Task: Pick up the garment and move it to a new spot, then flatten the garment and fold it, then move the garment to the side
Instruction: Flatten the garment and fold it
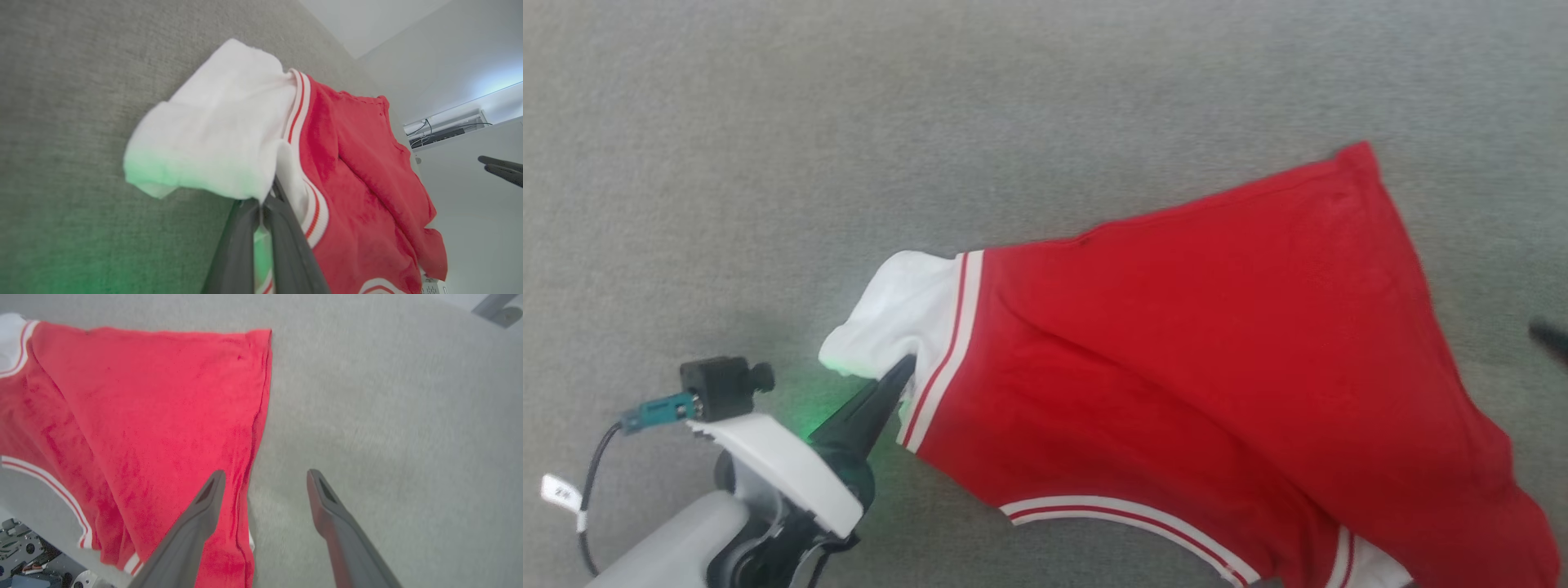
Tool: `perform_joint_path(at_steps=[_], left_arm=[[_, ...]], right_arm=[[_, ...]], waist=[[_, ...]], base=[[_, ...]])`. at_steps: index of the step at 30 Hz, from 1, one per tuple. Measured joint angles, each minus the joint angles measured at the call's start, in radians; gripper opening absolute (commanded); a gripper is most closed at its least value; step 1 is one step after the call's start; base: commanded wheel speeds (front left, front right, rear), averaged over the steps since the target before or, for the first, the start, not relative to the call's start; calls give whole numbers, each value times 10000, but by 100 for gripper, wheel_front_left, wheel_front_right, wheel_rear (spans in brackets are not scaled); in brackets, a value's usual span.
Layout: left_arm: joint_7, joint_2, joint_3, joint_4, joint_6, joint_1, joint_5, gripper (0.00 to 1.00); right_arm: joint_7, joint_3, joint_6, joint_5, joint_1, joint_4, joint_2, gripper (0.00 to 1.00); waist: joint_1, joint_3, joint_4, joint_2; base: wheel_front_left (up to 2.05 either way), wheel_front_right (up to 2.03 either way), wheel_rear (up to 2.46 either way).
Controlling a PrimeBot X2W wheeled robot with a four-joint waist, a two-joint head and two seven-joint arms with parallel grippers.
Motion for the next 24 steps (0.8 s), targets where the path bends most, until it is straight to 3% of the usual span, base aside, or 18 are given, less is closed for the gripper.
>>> perform_joint_path(at_steps=[3,7,10,16,19,20,21,22,23,24], left_arm=[[10,-207,-90,6,0,-241,35,0],[21,-472,-232,65,2,-540,40,0],[21,-658,-326,96,2,-779,48,0],[-6,-999,-575,157,15,-1206,117,0],[-88,-1126,-675,249,13,-1336,117,0],[-96,-1127,-696,272,13,-1348,113,0],[-104,-1126,-708,303,13,-1350,96,0],[-138,-1114,-723,332,13,-1350,77,0],[-144,-1093,-734,353,13,-1350,58,0],[-171,-1060,-750,368,13,-1350,48,0]], right_arm=[[-102,541,0,-360,-1581,823,2,100],[-59,2136,0,-1172,-3375,2188,-278,100],[-86,3033,-2,-1647,-4657,3381,-90,100],[-50,4702,0,-2224,-5962,5310,-67,100],[-199,5455,-2,-2107,-6269,5691,-430,100],[-288,5555,-2,-1992,-6299,5753,-447,84],[-362,5662,-4,-1896,-6333,5791,-479,45],[-466,5785,-6,-1829,-6361,5822,-485,27],[-604,5868,-6,-1770,-6381,5854,-474,2],[-800,5919,-4,-1691,-6387,5887,-458,0]], waist=[[0,170,246,0],[0,482,580,0],[0,749,817,0],[0,1225,1258,0],[0,1353,1426,1],[0,1346,1413,1],[0,1331,1386,1],[0,1311,1351,0],[0,1287,1306,1],[0,1258,1254,1]], base=[[0,0,0],[0,0,0],[0,0,0],[0,0,0],[0,0,0],[0,0,0],[0,0,0],[0,0,0],[0,0,0],[0,0,0]])
